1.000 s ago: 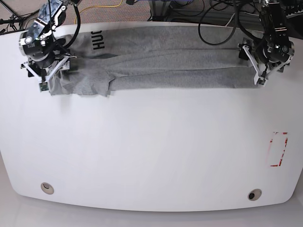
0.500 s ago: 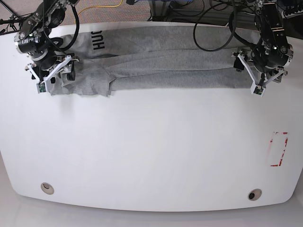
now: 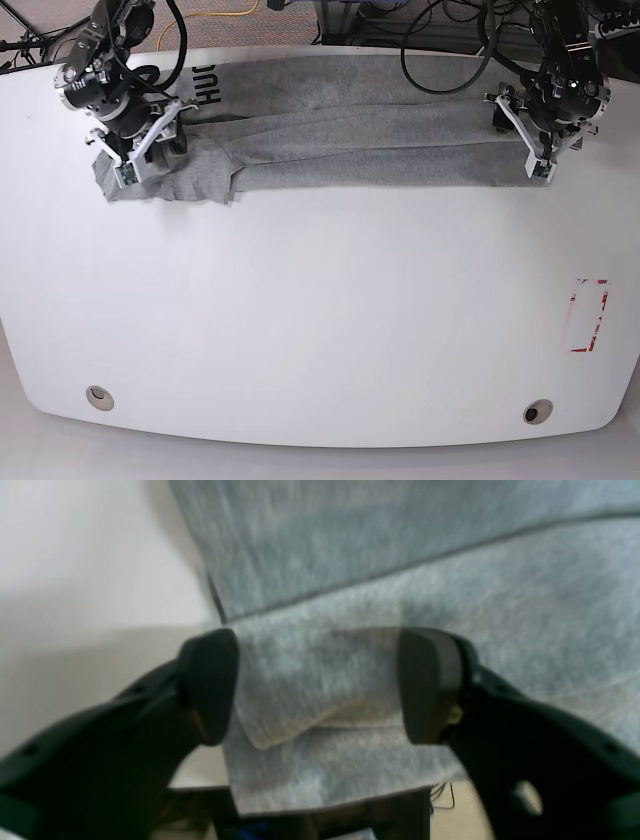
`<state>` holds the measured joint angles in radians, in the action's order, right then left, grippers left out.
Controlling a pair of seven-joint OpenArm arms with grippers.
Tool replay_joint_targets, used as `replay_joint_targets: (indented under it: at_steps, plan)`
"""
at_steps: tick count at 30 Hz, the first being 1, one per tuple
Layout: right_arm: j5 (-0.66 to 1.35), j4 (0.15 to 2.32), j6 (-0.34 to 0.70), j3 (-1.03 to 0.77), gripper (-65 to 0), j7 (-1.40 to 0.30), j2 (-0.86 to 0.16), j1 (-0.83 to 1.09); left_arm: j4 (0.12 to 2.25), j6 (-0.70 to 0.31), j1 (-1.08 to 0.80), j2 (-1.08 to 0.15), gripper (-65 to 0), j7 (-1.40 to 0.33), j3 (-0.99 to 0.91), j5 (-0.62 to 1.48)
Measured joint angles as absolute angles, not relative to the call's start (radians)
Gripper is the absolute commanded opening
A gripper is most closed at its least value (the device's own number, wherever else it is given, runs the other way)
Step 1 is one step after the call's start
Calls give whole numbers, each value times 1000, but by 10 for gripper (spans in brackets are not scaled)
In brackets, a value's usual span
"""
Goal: Fold the T-shirt properly
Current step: 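Lay the folded hem onto the collar with both grippers and release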
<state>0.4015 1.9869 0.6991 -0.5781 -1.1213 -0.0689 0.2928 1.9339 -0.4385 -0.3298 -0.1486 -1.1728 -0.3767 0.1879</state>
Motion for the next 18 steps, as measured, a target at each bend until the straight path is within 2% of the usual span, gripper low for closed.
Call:
replay_joint_targets:
  at_steps: [3,7,12,18]
  plan:
    - [421,1987,700,-562,-566,-1081,-69,302,1909,-439,-337,-157,-389,-1119,-378,202]
    - [310,1951,700,-564,-571,-1076,-73,304,1860,-439,-348,-167,-446,-1104,-378,196]
    - [152,1873,696,-575,-574,-1080,-73,266,1813,-439,-332,-179,-447,-1095,-375,208]
    - [103,1797,704,-581,-571,-942,-88,255,1761,-439,-273,-183,-447,-1080,-374,205]
